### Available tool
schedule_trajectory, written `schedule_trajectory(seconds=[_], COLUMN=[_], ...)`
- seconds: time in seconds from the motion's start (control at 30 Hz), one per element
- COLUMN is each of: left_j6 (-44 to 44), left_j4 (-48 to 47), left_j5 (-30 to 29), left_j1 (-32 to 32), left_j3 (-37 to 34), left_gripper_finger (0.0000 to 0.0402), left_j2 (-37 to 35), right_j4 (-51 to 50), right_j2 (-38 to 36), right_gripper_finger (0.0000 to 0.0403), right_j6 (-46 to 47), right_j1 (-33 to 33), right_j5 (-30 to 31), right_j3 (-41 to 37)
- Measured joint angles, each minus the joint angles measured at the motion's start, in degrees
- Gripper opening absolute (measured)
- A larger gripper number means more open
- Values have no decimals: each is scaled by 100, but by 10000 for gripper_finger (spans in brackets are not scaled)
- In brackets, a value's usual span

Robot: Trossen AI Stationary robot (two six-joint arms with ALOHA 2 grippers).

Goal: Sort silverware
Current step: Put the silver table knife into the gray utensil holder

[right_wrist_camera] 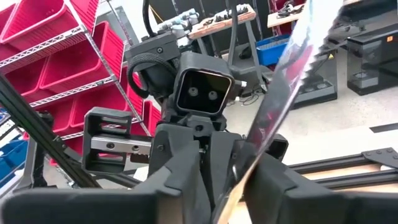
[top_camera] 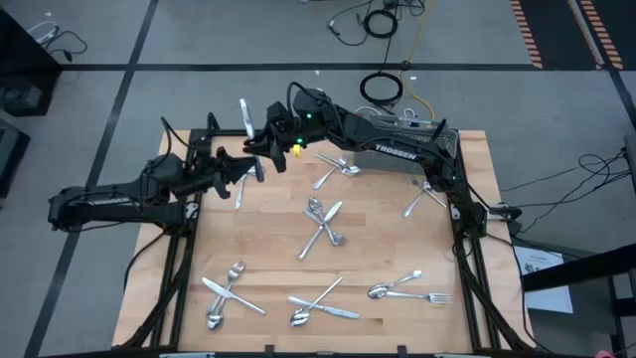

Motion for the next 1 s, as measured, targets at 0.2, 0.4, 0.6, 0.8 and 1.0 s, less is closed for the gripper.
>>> schedule_trajectory(seconds=[0.2, 0.4, 0.6, 0.8, 1.0], left_j6=[-21, -11, 58, -59, -360], left_j4=[-48, -196, -785, -1735, -2749], left_j5=[66, 103, 281, 271, 133], left_j1=[-3, 0, 0, 0, 2], left_j3=[-2, -2, 0, 0, 0], left_gripper_finger=[20, 45, 107, 124, 124], left_j2=[0, -2, -2, -2, -2], right_j4=[-116, -153, -586, -2205, -3698], right_j2=[0, 0, -255, -862, -1592], right_gripper_finger=[16, 7, 4, 2, 2], right_j6=[-81, -77, -425, -1336, -2048], right_j1=[-2, -8, -174, -596, -1059], right_j5=[-23, -175, -341, 432, 1450], right_j3=[0, 0, -10, 2, -47])
